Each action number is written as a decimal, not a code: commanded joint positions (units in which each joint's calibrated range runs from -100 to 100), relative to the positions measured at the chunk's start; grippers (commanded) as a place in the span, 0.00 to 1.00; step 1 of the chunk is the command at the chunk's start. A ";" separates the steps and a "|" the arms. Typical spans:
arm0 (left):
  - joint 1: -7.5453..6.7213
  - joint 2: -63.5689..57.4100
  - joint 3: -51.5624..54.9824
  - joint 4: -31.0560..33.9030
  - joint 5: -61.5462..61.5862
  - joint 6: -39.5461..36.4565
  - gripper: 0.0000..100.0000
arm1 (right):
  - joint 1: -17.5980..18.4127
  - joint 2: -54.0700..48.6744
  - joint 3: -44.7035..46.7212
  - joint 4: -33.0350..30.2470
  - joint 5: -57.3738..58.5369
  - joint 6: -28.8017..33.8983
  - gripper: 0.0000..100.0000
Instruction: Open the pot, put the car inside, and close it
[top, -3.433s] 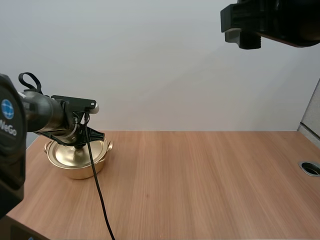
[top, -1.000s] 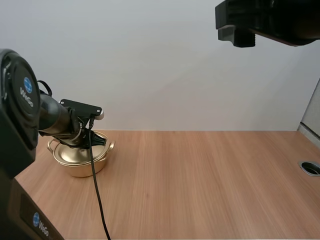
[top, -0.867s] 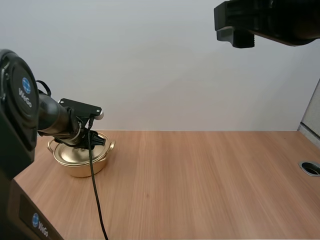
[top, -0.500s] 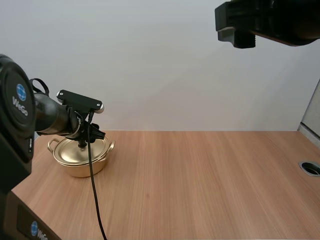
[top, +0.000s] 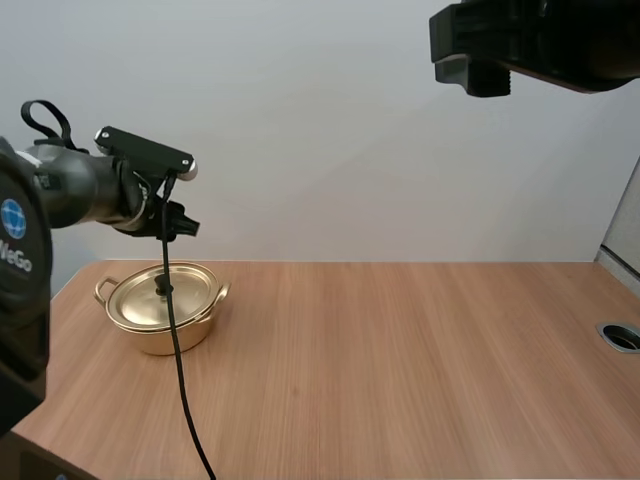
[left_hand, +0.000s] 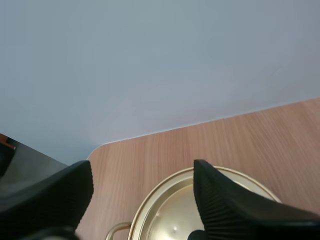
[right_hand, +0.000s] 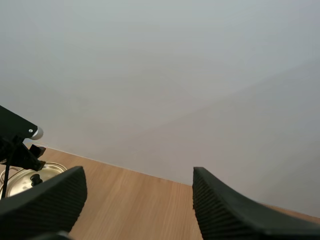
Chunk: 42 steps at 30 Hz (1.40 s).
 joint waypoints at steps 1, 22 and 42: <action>-0.03 -2.17 -3.76 -6.66 11.09 -0.05 0.24 | -0.01 -0.02 0.06 -0.27 0.00 -1.16 1.00; -2.16 -45.16 9.43 -33.11 25.75 5.98 0.00 | -3.35 -0.02 35.30 -6.94 -32.97 5.61 0.00; -4.03 -72.03 45.66 -36.90 8.86 7.37 0.00 | -3.35 4.89 77.09 -7.71 -88.96 3.77 0.00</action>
